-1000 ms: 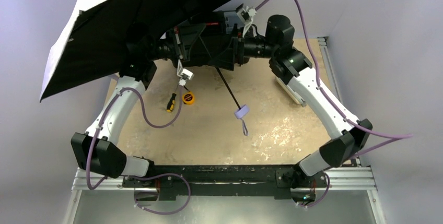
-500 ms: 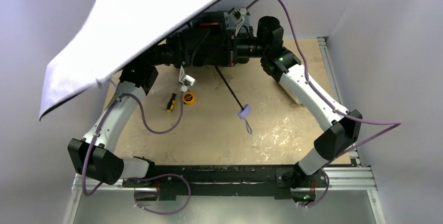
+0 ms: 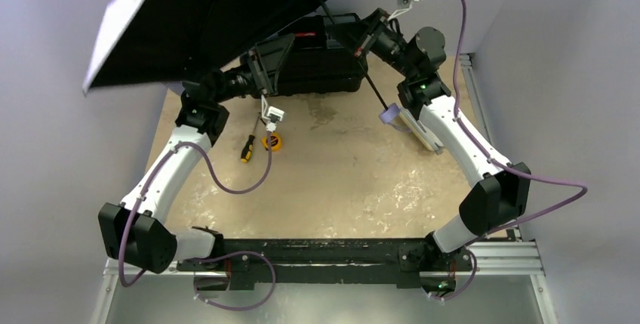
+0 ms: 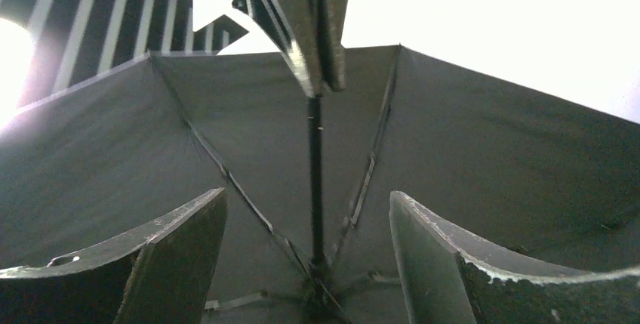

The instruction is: Open the umbrella

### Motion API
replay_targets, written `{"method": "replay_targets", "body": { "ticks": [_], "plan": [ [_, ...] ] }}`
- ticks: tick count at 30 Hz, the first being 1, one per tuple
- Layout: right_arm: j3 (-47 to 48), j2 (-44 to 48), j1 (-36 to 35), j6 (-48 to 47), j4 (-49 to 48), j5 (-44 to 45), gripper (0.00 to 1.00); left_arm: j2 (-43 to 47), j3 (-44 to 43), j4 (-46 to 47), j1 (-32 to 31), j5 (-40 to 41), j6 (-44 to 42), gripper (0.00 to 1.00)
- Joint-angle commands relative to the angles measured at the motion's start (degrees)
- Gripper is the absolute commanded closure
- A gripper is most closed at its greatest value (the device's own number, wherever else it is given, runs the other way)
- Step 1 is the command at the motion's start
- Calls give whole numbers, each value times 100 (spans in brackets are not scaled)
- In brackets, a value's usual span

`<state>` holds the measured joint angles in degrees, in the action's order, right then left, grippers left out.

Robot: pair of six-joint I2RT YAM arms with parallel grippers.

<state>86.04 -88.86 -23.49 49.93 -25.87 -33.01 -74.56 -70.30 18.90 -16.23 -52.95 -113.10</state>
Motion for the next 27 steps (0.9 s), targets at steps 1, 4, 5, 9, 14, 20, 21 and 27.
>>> {"method": "replay_targets", "body": {
  "ticks": [1,4,5,9,14,20,21,27],
  "plan": [
    [314,414,182,308,-1135,1331,100,421,404,-15,23,311,106,22],
    [213,649,241,112,-1182,1823,100,618,672,-42,15,543,518,22],
    [136,728,239,-23,-1247,1966,100,666,728,-75,15,606,665,22],
    [-182,1092,230,-571,-1587,2704,100,863,854,-236,-11,934,1414,22],
    [-717,1474,234,-1743,-2011,3747,100,1062,1020,-543,-21,1278,1893,22],
    [-1524,1796,234,-2371,-1905,4263,100,1115,1108,-645,-21,1489,2024,22],
    [-1698,1840,236,-2463,-1902,4323,100,1119,1114,-662,-21,1513,2042,22],
    [-2651,1958,235,-2480,-2047,4770,100,1114,1106,-841,-20,1627,2048,22]
  ]
}}
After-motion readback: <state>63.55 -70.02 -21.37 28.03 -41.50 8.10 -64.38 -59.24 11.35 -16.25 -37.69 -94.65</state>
